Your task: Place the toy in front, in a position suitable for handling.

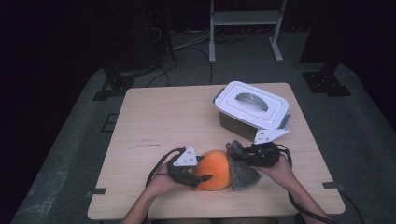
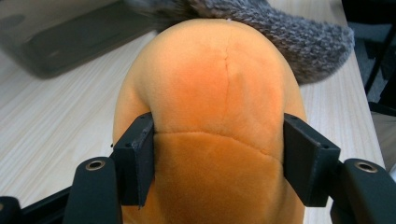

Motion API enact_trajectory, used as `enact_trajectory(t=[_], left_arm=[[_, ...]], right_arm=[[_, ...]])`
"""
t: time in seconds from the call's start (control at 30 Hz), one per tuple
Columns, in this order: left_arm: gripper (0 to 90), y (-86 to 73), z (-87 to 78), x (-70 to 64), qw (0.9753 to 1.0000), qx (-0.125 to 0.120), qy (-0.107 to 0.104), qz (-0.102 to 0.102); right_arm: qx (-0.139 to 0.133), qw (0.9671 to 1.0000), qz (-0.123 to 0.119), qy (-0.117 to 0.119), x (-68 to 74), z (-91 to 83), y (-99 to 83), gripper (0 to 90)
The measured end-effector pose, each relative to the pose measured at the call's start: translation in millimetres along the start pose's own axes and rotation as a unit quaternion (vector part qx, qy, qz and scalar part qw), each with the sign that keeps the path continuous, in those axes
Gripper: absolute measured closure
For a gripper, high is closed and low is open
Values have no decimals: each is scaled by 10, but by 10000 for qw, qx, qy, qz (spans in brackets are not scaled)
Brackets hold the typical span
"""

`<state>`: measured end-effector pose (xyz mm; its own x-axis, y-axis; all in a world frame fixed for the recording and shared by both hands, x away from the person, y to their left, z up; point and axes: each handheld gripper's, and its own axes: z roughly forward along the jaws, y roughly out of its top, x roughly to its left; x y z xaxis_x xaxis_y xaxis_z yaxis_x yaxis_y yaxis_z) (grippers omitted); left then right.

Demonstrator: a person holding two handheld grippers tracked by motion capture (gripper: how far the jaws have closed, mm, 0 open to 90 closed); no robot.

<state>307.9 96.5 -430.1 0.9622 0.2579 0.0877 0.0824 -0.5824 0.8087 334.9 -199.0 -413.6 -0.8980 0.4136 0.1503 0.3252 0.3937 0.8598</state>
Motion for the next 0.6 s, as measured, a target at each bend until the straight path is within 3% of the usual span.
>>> enact_trajectory(t=[0.07, 0.17, 0.27, 0.37, 0.53, 0.6], left_arm=[[336, 18, 27, -20, 10000, 12, 0, 30], [305, 1, 11, 11, 10000, 32, -19, -65], [237, -12, -12, 38, 9998, -3, -57, -209], [161, -13, -47, 85, 9981, -268, -280, -471], [290, -79, -45, 119, 9979, -73, -293, -575], [289, -99, -49, 118, 9973, -83, -370, -628]], right_arm=[[-101, 9998, -159, 93, 88, 48, 122, 752], [10, 9994, -332, 54, 144, 131, 163, 752], [21, 9999, -148, 38, 68, 133, 81, 752], [30, 10000, 80, -2, -29, 105, -35, 752], [128, 9995, 302, -22, -92, 51, -167, 752], [148, 9992, 380, 55, -100, 38, -214, 751]])
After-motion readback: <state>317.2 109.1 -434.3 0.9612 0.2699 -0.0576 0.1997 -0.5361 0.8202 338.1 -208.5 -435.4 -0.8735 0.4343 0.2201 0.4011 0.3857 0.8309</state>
